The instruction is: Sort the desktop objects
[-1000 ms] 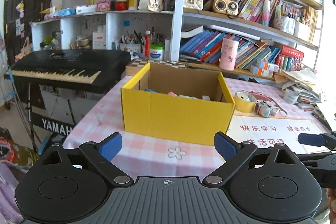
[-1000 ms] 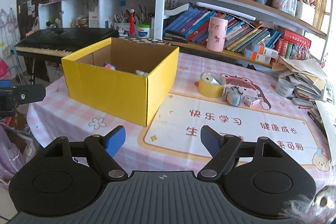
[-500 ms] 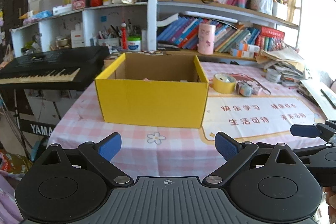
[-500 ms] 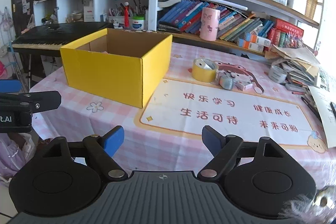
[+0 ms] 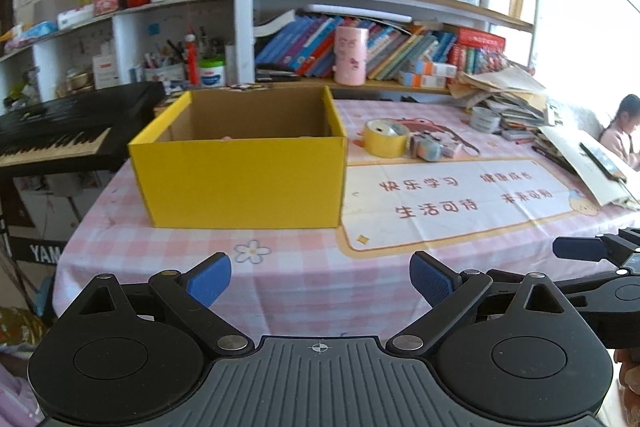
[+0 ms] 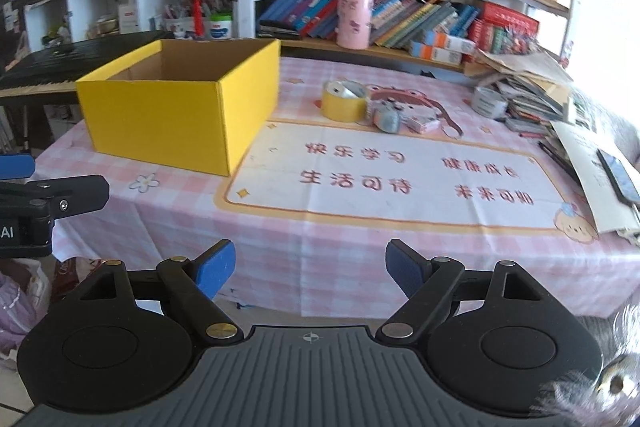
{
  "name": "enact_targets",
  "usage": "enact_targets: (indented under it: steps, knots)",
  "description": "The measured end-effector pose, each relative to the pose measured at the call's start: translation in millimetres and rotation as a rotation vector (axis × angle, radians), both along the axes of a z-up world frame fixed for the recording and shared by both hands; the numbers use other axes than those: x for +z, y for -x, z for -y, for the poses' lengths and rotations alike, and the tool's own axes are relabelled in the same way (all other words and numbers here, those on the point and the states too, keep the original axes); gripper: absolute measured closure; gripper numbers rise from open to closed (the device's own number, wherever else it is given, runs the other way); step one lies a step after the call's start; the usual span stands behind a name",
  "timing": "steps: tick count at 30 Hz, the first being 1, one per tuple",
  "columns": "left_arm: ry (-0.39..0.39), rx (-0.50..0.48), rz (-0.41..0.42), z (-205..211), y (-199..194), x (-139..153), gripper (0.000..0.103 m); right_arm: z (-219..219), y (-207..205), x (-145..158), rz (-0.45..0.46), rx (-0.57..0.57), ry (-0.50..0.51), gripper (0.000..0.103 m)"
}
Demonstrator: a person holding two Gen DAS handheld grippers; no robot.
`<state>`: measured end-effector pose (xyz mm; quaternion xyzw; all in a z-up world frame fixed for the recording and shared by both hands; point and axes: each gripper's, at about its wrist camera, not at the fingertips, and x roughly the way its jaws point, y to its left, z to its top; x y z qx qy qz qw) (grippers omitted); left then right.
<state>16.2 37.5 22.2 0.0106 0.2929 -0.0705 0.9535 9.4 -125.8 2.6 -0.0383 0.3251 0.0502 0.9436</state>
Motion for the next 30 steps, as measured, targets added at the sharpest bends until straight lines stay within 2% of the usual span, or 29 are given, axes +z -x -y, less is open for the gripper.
enact_targets:
  steps: [9,18,30]
  knots:
    - [-0.015,-0.074,-0.026,20,-12,-3,0.005,15,-1,-6,-0.045,-0.071,-0.004,0.021]
    - [-0.031,-0.156,-0.012,47,-27,-2,0.005,36,-6,-4,-0.042,-0.123,0.022,0.02]
    - [-0.031,-0.187,0.008,64,-44,1,0.005,50,-21,2,-0.026,-0.132,0.045,0.02]
